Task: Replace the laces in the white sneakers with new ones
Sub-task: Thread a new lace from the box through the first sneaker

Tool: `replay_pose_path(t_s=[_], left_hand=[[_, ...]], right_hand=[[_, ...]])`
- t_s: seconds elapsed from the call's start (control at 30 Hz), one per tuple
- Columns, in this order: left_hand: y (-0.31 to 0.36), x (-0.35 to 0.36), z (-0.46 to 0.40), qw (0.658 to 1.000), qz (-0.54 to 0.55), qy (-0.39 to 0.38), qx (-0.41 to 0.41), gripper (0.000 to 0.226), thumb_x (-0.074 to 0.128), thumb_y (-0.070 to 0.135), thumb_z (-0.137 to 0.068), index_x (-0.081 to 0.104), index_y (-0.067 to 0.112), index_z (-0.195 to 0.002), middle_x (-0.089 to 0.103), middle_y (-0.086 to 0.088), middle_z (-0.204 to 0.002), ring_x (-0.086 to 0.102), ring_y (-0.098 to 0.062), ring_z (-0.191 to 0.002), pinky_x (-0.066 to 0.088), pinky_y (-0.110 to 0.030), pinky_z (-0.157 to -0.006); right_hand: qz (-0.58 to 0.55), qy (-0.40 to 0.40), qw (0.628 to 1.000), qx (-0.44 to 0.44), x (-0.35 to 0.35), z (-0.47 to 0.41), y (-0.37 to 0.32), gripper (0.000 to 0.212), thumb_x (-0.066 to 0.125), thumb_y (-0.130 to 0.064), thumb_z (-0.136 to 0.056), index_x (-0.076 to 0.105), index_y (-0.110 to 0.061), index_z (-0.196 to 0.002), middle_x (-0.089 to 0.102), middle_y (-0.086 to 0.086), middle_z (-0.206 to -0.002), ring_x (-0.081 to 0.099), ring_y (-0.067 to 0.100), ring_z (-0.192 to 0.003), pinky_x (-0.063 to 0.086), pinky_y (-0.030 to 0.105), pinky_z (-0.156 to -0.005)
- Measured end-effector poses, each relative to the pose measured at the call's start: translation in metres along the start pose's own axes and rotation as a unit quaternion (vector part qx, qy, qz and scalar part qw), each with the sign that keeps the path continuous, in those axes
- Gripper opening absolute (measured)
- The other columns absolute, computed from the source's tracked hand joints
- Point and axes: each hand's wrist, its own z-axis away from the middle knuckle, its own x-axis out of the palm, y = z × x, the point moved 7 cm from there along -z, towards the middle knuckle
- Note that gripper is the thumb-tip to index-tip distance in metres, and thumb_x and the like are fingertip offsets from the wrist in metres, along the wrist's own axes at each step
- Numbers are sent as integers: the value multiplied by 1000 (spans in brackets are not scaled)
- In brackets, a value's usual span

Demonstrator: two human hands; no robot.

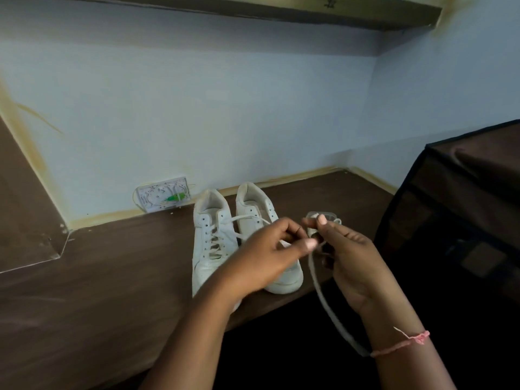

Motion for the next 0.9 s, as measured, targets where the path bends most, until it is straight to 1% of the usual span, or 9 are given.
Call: replay_pose_path(t_s=[0.1, 0.2, 0.37, 0.5, 0.6, 0.67, 0.77, 0.8, 0.9], left_hand=[[-3, 16, -2, 994, 105, 18, -37, 31, 68, 42, -88, 55, 29, -113, 71, 8, -107, 65, 5, -86, 48, -14, -67], [-15, 24, -4, 983, 162, 26, -82, 31, 67, 37, -89, 59, 28, -117, 71, 8, -100, 62, 11, -73, 42, -5, -56], [-23, 21, -7, 990, 118, -35, -61, 15, 59, 26, -97, 70, 17, -104, 64, 13, -68, 55, 2, -62, 41, -12, -65], [-40, -24, -1, 996, -19, -65, -57, 19, 58, 36, -96, 77, 30, -95, 66, 0, -75, 55, -12, -75, 42, -32, -81], [-54, -62, 9, 995, -46, -53, -74, 15, 64, 28, -93, 78, 26, -91, 70, 1, -77, 56, -1, -71, 42, -21, -75], [-65, -82, 13, 994, -59, -20, -90, 14, 65, 23, -93, 78, 27, -90, 67, 9, -68, 55, 1, -66, 39, -16, -69], [-80, -100, 13, 992, -88, 44, -82, 29, 63, 16, -94, 76, 43, -90, 72, 8, -73, 62, -34, -79, 43, -34, -77], [-81, -101, 12, 991, -92, 54, -77, 34, 61, 14, -95, 73, 46, -93, 73, 8, -75, 63, -40, -84, 45, -39, -77], [-77, -99, 9, 992, -83, 78, -57, 39, 60, 13, -95, 61, 51, -104, 75, 10, -83, 67, -39, -88, 51, -54, -84]], right_hand=[[-4, 32, 999, -33, 7, -3, -4, 24, 61, -24, -92, 75, -5, -96, 74, 6, -76, 67, 4, -63, 43, 9, -49], [12, 52, 998, -38, 9, -4, 0, 23, 63, -26, -92, 76, -7, -95, 76, 7, -89, 72, 12, -87, 53, 18, -71], [25, 84, 995, -39, 7, -11, 6, 22, 62, -27, -93, 76, -9, -94, 76, 9, -87, 72, 18, -83, 51, 22, -55], [9, 133, 990, -55, -2, -17, 9, 18, 64, -17, -92, 74, -3, -88, 75, 8, -78, 70, 3, -70, 49, 9, -59], [97, 142, 985, -28, -4, -25, 25, 17, 68, -26, -90, 78, -16, -80, 76, -5, -79, 67, 1, -82, 51, 12, -75], [298, 146, 943, -2, -6, -30, 40, 27, 64, -46, -89, 78, -27, -77, 74, -8, -84, 60, 12, -105, 42, 40, -102], [659, 191, 719, -110, 8, -21, 30, 42, 56, -62, -86, 73, -25, -74, 66, -4, -92, 44, 26, -111, 28, 49, -96], [667, 198, 698, -170, 19, -15, 23, 39, 58, -61, -84, 70, -26, -75, 64, -2, -94, 45, 27, -106, 30, 47, -92], [584, 105, 765, -251, 61, -14, 30, 38, 51, -65, -83, 67, -33, -95, 61, -5, -111, 43, 24, -111, 27, 40, -89]])
